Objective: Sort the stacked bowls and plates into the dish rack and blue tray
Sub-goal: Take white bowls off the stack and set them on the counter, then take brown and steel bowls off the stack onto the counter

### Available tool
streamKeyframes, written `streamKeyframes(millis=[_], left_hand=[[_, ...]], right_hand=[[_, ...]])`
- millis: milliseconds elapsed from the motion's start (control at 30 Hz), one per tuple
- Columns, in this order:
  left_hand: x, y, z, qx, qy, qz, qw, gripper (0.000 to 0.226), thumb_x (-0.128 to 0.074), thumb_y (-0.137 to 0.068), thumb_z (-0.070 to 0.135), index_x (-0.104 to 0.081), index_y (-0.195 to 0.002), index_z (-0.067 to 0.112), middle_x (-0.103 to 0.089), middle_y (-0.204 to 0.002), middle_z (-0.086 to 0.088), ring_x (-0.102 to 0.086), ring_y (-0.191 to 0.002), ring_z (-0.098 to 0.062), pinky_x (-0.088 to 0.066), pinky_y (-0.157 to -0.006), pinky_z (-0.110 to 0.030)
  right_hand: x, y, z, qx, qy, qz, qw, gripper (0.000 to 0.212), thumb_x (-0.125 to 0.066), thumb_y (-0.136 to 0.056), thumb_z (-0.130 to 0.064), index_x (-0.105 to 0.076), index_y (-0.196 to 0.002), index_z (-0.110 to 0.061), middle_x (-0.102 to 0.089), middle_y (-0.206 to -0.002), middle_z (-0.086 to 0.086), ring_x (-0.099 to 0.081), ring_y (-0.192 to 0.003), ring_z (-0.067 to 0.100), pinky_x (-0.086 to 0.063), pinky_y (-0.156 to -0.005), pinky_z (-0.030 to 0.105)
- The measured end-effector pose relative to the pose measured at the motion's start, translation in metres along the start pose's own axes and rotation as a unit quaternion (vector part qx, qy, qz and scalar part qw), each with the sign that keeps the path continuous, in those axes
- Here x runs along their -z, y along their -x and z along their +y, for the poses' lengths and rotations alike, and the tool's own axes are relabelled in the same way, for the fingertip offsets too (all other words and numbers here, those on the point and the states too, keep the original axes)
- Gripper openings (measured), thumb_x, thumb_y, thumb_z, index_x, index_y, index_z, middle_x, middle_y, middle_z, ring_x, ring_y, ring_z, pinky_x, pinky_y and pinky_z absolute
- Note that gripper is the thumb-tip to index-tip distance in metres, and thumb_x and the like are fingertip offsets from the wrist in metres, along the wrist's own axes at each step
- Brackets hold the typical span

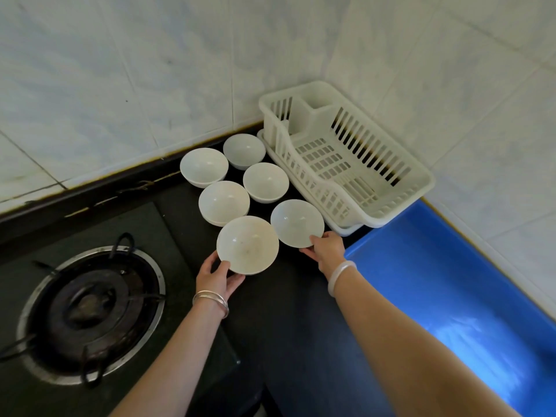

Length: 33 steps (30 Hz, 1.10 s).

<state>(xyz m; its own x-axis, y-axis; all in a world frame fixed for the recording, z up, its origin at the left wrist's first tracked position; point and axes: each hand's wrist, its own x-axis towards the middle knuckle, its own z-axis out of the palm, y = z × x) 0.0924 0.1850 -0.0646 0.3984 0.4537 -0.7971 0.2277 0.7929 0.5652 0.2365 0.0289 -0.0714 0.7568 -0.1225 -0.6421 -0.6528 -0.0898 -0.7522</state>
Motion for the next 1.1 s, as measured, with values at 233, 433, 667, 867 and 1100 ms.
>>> streamKeyframes(millis=[233,433,667,867,1100], left_hand=[[-0.001,0.000,-0.005,-0.003,0.010,0.011,1.000,0.039,-0.056,-0.087,0.006,-0.052,-0.123,0.022,-0.054,-0.112,-0.006,-0.062,-0.092,-0.030,-0.056,-0.064,-0.035],[-0.002,-0.001,-0.009,-0.011,0.017,0.028,0.999,0.037,-0.058,-0.087,0.008,-0.054,-0.122,0.019,-0.055,-0.103,-0.004,-0.063,-0.078,-0.023,-0.056,-0.064,-0.034],[-0.004,0.006,-0.017,-0.033,0.040,0.033,0.998,0.037,-0.057,-0.088,0.011,-0.053,-0.125,0.014,-0.057,-0.104,-0.005,-0.063,-0.089,-0.025,-0.054,-0.073,-0.034],[-0.002,0.022,-0.031,-0.093,-0.036,0.022,0.995,0.042,-0.052,-0.091,0.015,-0.048,-0.132,0.014,-0.053,-0.132,-0.009,-0.053,-0.120,-0.026,-0.047,-0.094,-0.036],[0.007,0.052,-0.069,-0.137,-0.258,-0.070,0.954,0.045,-0.049,-0.093,0.016,-0.041,-0.137,0.011,-0.049,-0.139,-0.010,-0.052,-0.122,-0.025,-0.046,-0.096,-0.032]], right_hand=[[-0.004,-0.004,-0.002,-0.013,-0.014,-0.010,1.000,0.016,-0.057,-0.089,-0.001,-0.049,-0.099,-0.011,-0.049,-0.112,0.009,-0.062,-0.100,0.032,-0.056,-0.056,0.029],[-0.004,-0.004,-0.003,-0.039,-0.032,-0.034,0.998,0.021,-0.053,-0.091,-0.003,-0.050,-0.110,-0.008,-0.055,-0.121,0.016,-0.065,-0.087,0.027,-0.056,-0.061,0.031],[0.005,0.010,-0.005,-0.065,-0.017,-0.096,0.993,0.044,-0.048,-0.097,-0.021,-0.038,-0.139,-0.011,-0.056,-0.128,0.018,-0.062,-0.095,0.027,-0.053,-0.069,0.033],[0.014,0.026,0.002,-0.043,0.027,-0.119,0.992,0.047,-0.046,-0.098,-0.025,-0.035,-0.143,-0.017,-0.054,-0.134,0.012,-0.060,-0.112,0.030,-0.052,-0.080,0.035],[0.070,0.063,0.019,0.076,0.136,-0.110,0.982,0.034,-0.042,-0.099,-0.031,-0.049,-0.130,-0.019,-0.064,-0.109,0.001,-0.064,-0.088,0.014,-0.052,-0.073,0.026]])
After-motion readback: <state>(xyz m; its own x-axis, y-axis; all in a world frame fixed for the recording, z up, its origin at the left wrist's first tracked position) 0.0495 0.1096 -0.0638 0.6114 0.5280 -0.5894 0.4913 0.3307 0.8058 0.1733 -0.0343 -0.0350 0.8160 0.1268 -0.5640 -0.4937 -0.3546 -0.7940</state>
